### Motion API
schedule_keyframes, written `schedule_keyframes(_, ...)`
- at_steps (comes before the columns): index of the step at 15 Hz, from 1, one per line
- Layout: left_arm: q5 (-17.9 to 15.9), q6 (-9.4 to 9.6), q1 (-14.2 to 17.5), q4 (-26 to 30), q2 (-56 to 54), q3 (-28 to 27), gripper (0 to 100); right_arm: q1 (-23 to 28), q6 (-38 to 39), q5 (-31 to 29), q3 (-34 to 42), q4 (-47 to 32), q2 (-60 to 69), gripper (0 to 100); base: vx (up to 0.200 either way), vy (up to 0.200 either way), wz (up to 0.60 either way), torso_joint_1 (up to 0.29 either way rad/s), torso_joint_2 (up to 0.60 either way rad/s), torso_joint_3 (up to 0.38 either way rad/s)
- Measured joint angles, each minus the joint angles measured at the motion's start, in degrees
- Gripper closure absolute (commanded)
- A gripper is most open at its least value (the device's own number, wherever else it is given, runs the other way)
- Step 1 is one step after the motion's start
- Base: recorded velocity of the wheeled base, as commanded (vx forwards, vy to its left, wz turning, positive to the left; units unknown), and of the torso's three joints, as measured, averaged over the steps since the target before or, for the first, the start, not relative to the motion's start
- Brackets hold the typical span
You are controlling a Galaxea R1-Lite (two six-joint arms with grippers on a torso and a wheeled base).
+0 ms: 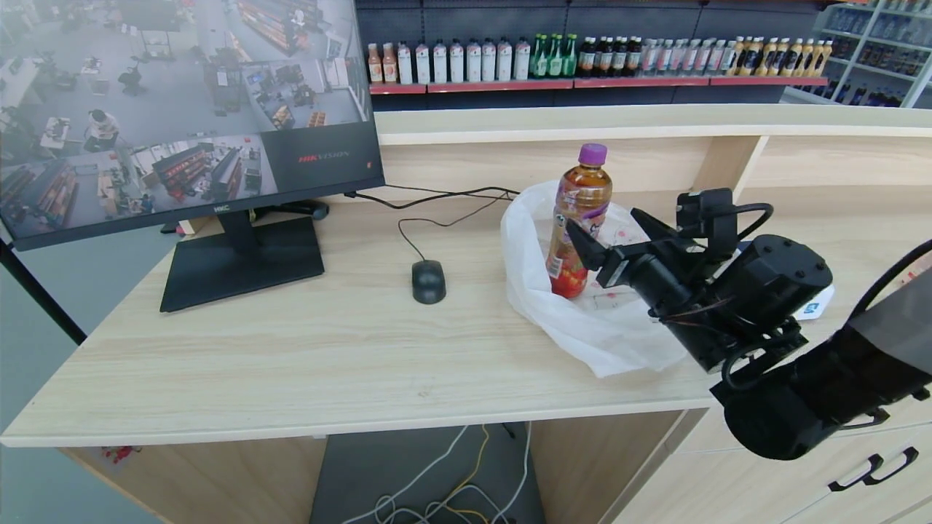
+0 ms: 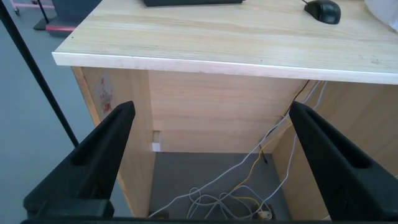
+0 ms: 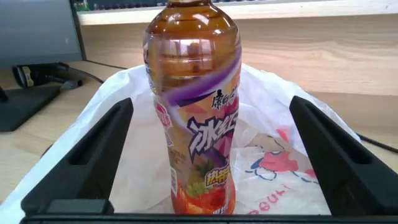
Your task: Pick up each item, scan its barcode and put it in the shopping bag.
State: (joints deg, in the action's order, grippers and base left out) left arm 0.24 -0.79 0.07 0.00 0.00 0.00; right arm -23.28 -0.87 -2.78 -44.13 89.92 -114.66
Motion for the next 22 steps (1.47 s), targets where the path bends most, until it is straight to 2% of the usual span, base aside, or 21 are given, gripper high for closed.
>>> schedule_keyframes(3,0.0,-0.05,0.0,0.0,0.0,0.0,0,-1.6,-0.3,0.2,8.6,0.0,6.1,0,0.0,0.0,0.0,0.0,0.0,0.0)
schedule_keyframes(6,0.0,0.06,0.0,0.0,0.0,0.0,0,-5.6,-1.7,0.4,18.8,0.0,13.1,0,0.0,0.0,0.0,0.0,0.0,0.0)
schedule_keyframes(8,0.0,0.01,0.0,0.0,0.0,0.0,0,-6.8,-1.9,0.4,22.0,0.0,16.3,0,0.0,0.0,0.0,0.0,0.0,0.0)
schedule_keyframes(12,0.0,0.01,0.0,0.0,0.0,0.0,0,-7.0,-1.6,0.4,23.6,0.0,18.4,0,0.0,0.0,0.0,0.0,0.0,0.0)
schedule_keyframes(22,0.0,-0.16,0.0,0.0,0.0,0.0,0,-6.7,-1.5,0.4,25.6,0.0,20.4,0,0.0,-0.2,0.0,0.002,0.0,0.004)
